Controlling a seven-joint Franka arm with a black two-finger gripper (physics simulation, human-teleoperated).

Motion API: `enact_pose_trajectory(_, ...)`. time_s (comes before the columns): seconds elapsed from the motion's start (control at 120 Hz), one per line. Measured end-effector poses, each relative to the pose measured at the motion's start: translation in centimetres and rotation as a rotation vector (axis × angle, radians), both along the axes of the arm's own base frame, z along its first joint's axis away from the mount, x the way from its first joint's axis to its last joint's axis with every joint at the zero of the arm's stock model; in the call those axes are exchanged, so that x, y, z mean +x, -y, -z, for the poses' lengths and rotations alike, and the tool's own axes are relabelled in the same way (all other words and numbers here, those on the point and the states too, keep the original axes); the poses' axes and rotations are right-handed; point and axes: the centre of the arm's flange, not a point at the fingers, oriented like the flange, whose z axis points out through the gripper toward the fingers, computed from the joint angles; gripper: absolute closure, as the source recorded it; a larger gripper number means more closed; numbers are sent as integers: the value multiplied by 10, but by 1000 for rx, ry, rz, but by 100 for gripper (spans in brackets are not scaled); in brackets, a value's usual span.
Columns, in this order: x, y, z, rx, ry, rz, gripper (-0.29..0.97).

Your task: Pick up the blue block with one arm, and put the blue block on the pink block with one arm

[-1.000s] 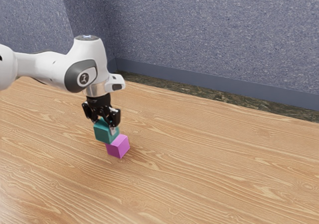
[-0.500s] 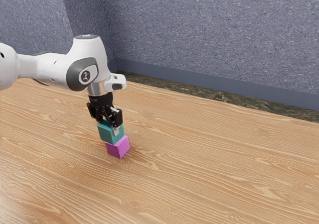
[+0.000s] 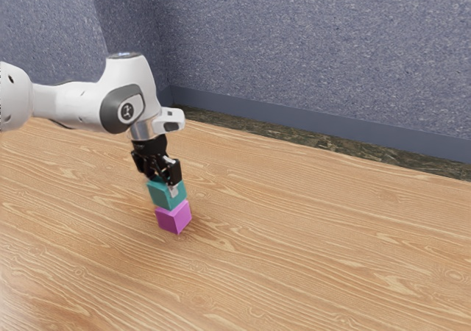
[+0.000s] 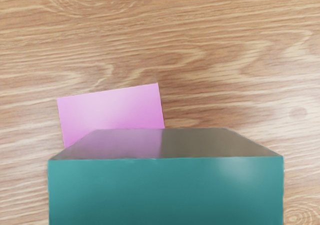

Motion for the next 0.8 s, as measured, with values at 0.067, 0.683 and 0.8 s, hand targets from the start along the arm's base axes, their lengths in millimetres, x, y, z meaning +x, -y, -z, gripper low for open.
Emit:
enact_pose_trajectory(0.067, 4, -1, 4, -10, 13, -8, 34)
enact_pose_trajectory(0.683, 8, -26, 6, 8, 58, -82, 34)
enact_pose_trajectory(0.8, 7, -27, 7, 31, 53, -69, 34)
